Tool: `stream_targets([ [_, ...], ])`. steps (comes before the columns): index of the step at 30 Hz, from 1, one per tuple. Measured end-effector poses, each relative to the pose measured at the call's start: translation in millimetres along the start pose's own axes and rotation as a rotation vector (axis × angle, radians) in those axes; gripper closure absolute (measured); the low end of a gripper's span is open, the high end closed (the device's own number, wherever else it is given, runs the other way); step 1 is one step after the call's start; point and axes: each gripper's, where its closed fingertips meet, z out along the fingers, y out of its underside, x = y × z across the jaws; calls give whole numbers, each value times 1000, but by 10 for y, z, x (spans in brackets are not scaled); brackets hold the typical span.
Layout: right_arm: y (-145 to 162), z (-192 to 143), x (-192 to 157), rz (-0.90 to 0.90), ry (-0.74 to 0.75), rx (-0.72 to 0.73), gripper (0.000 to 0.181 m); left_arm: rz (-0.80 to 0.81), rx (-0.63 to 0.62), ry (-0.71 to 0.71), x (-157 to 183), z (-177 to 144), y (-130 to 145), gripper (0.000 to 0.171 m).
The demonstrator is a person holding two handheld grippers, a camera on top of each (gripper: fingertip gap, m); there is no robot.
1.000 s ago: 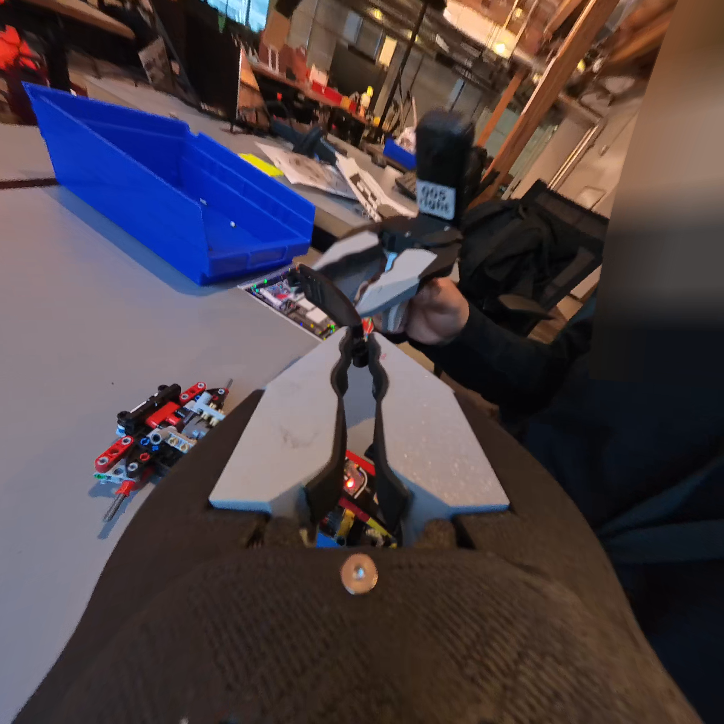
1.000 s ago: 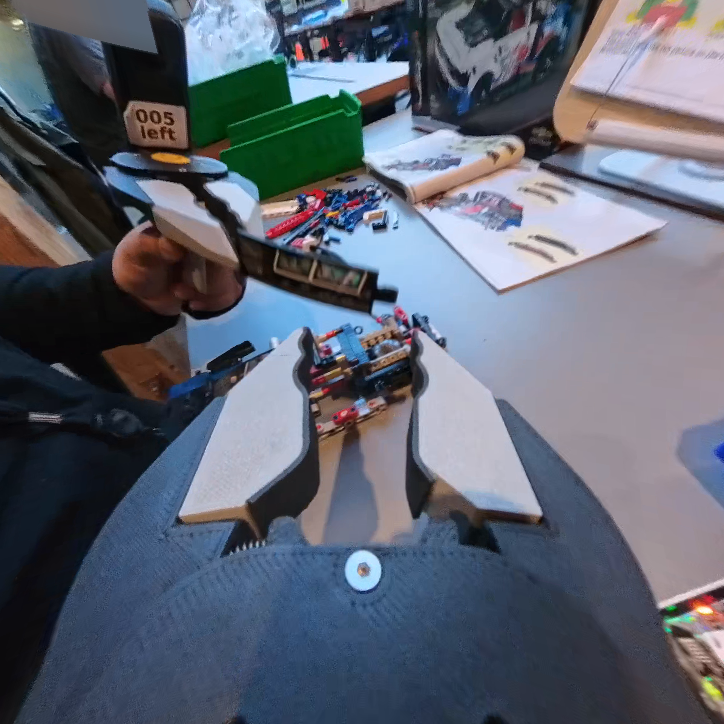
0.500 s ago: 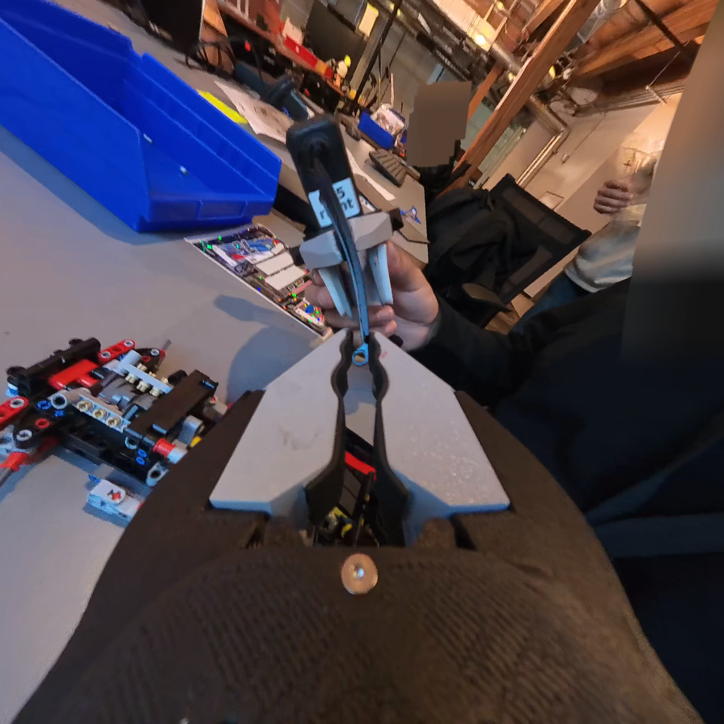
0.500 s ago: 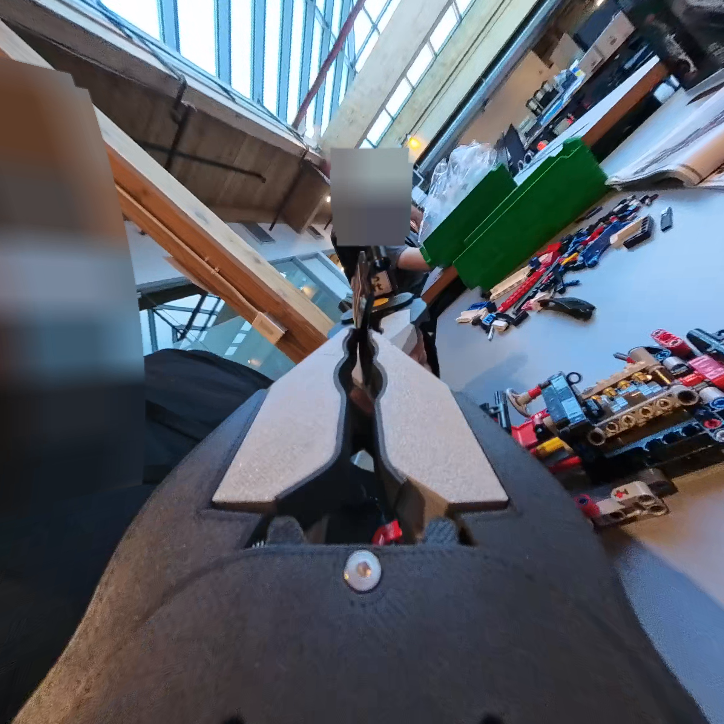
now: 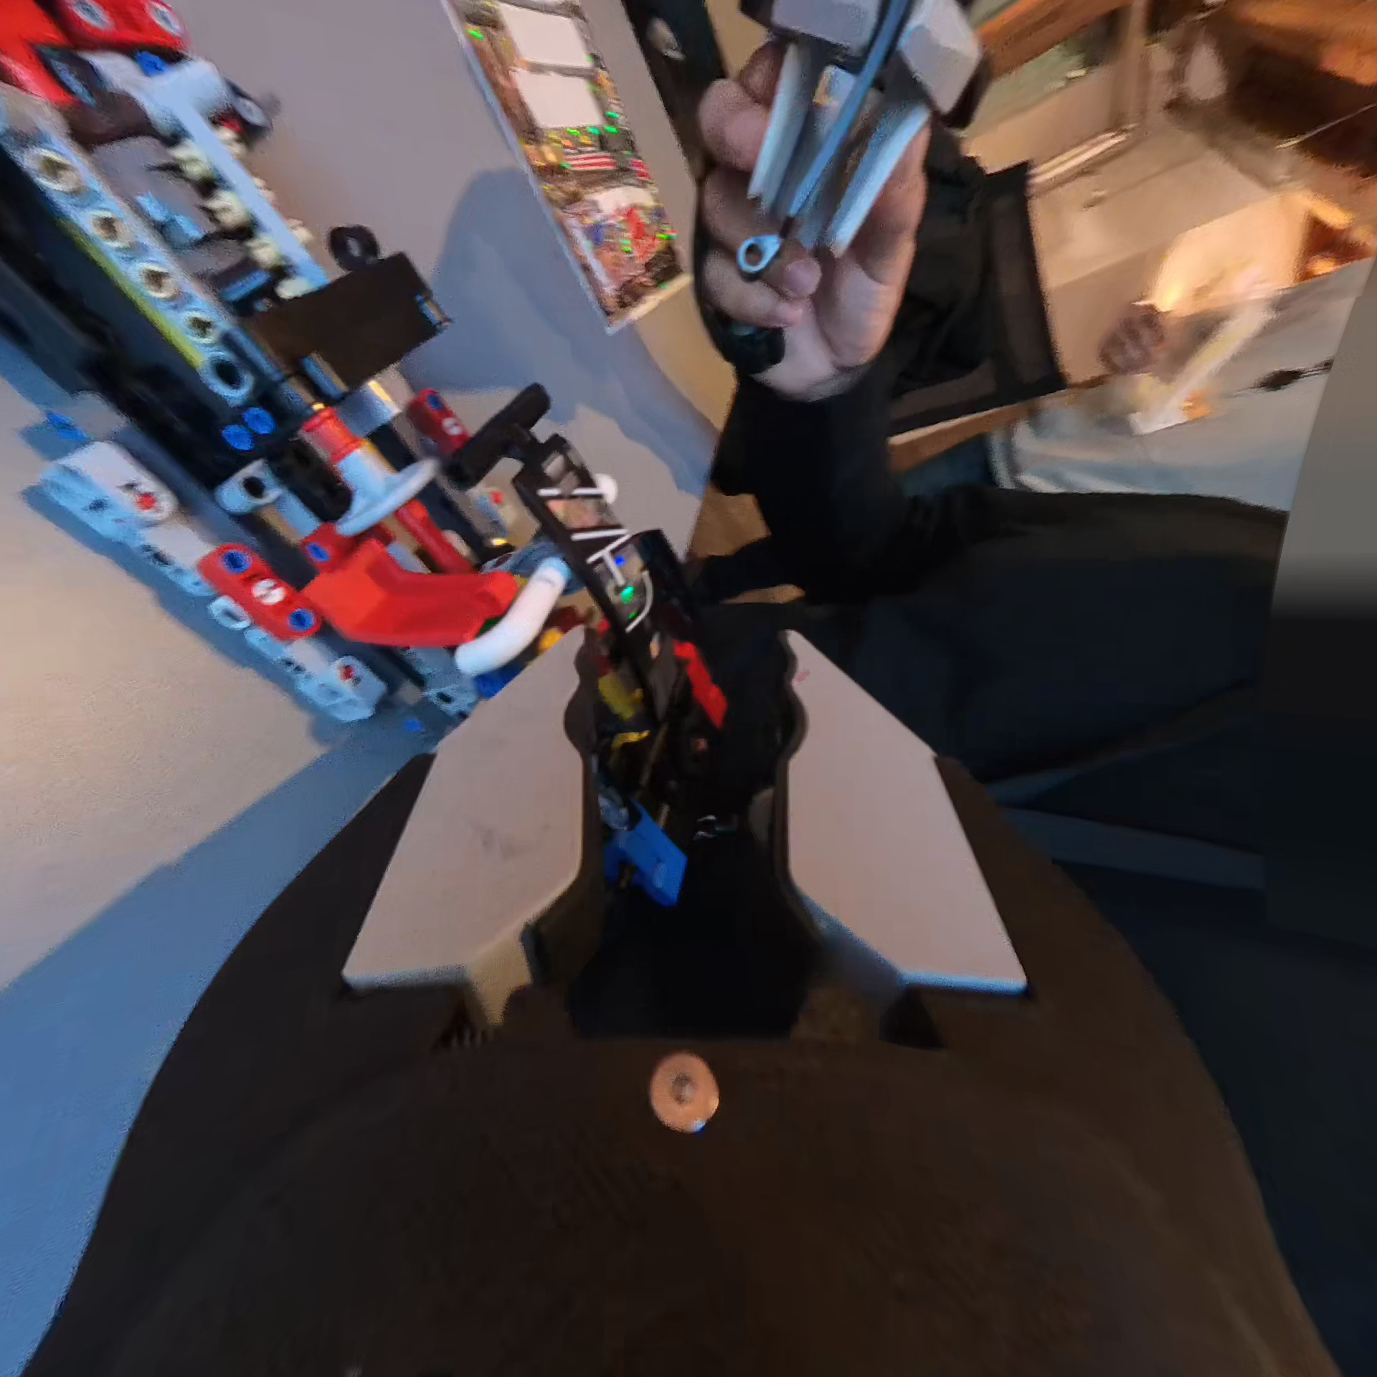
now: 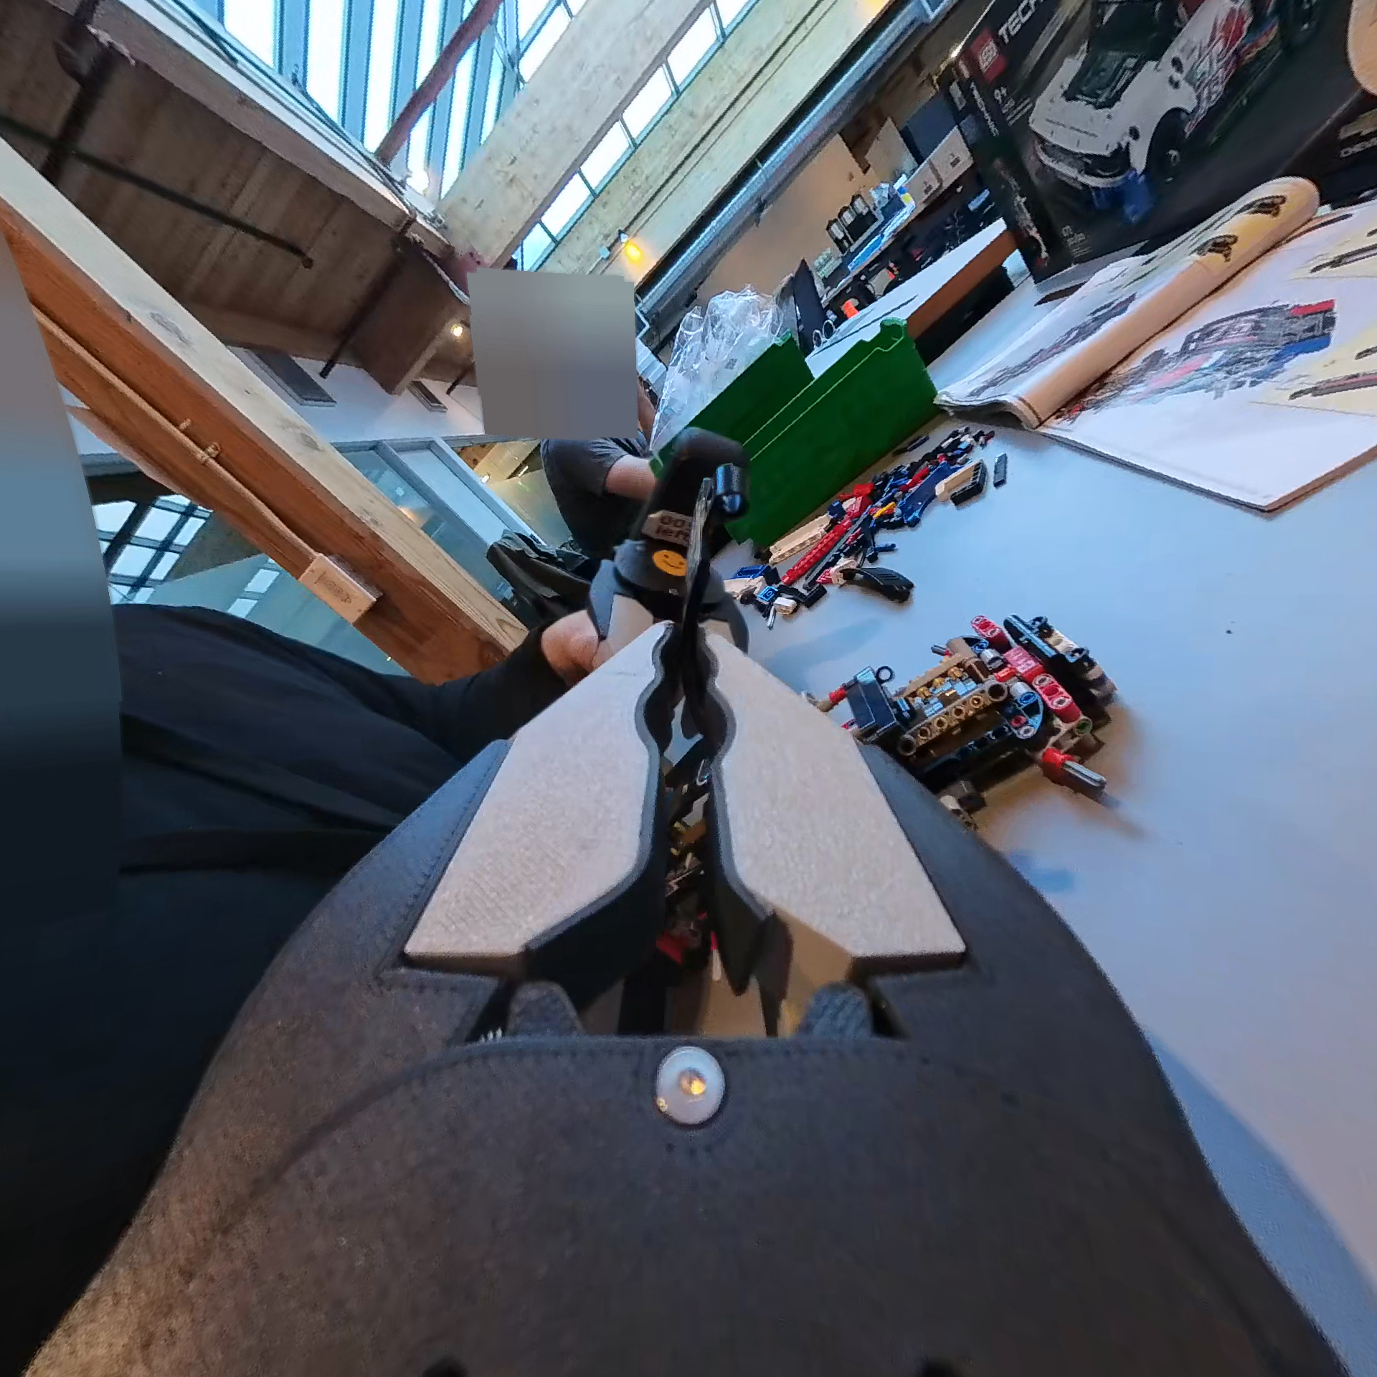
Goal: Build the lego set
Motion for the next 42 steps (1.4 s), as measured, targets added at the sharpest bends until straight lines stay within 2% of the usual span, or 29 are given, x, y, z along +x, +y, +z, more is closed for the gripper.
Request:
stream_targets([
  [2,-10,2,-17,-14,-4,2,181,-43,-9,82,38,33,-59,126],
  [4,-3,14,-36,-27,-9,-2,181,-49,-33,120,23,48,-88,134],
  [6,21,27,-43,-36,-10,-15,181,-19,-38,180,130,53,-125,120],
  [10,108,50,-3,-46,-1,-53,181,153,-82,378,634,4,-63,131],
  [12,140,63,24,-36,-3,-64,181,250,-158,508,931,-37,103,136],
  [13,149,64,32,-32,-4,-67,181,310,-230,515,998,-26,243,132],
  [14,156,61,41,-31,-2,-71,181,386,-276,443,946,28,334,135],
  [15,163,54,52,-32,6,-75,181,439,-283,371,884,68,353,129],
  [18,236,29,50,-27,24,-102,181,424,-279,405,932,-11,332,121],
  [20,355,7,28,-20,36,-142,181,428,-256,451,963,-104,295,130],
  [22,501,-45,23,-21,75,-196,181,443,-251,473,963,-186,254,128],
  [24,611,-121,-15,-26,105,-237,181,472,-217,392,822,-198,100,135],
  [28,720,-276,-81,-25,168,-287,181,519,-218,-26,171,16,-335,138],
  [29,728,-303,-100,-27,176,-294,181,549,-251,-67,101,82,-353,137],
  [30,731,-324,-119,-32,184,-299,181,572,-293,-102,33,140,-346,146],
  [31,732,-342,-137,-38,191,-304,181,587,-339,-144,-46,189,-325,145],
  [33,728,-368,-167,-55,204,-311,181,614,-439,-167,-115,259,-215,150],
  [35,727,-380,-187,-67,206,-316,181,636,-482,-202,-137,301,-203,152],
  [37,733,-375,-188,-74,204,-322,181,663,-540,-266,-194,318,-222,164],
  [39,742,-362,-175,-80,202,-330,181,687,-594,-309,-220,338,-226,169],
  [41,760,-355,-167,-85,196,-343,181,727,-609,-340,-202,370,-258,166],
  [42,773,-355,-161,-81,192,-352,181,752,-593,-361,-186,389,-302,157],
])
